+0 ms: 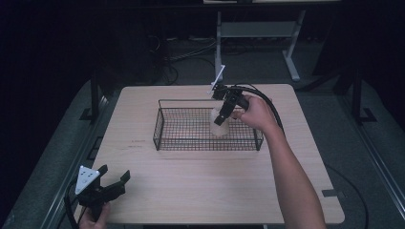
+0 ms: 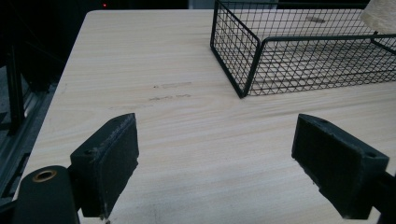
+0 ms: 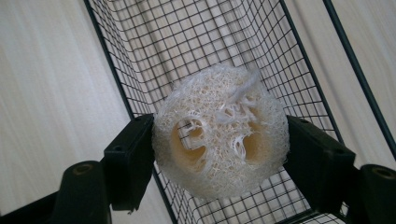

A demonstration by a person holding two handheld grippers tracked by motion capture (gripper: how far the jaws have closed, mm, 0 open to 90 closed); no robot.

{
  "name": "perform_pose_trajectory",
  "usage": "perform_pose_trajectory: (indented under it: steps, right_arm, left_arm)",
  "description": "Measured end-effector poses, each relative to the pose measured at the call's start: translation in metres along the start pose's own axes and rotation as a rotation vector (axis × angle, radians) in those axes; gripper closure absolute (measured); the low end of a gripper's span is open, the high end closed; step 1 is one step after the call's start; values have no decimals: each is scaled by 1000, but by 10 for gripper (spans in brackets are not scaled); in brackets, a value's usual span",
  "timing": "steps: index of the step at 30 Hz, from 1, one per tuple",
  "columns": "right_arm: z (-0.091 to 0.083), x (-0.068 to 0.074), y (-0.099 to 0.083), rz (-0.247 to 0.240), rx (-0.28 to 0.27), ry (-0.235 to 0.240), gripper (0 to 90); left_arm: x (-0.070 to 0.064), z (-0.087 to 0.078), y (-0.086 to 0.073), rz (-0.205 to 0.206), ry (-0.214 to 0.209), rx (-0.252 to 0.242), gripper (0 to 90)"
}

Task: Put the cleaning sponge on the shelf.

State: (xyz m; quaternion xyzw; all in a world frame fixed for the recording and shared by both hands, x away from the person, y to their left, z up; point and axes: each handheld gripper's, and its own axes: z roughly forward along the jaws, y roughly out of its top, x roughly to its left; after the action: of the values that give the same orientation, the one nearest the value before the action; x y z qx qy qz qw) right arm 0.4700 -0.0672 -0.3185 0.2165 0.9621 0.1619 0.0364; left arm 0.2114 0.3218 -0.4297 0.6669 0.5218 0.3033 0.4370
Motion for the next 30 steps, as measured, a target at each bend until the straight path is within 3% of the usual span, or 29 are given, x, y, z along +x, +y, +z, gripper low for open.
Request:
perform_pose_trajectory:
  steps: [10,30]
  right_arm:
    - [12,-9,0,25,-8,24,281]
    - [37,-16,5,27,47,15,280]
  left_arm:
    - [0,0,0,-7,6,-2,138]
    - [-2,2,0,-4,6,5,138]
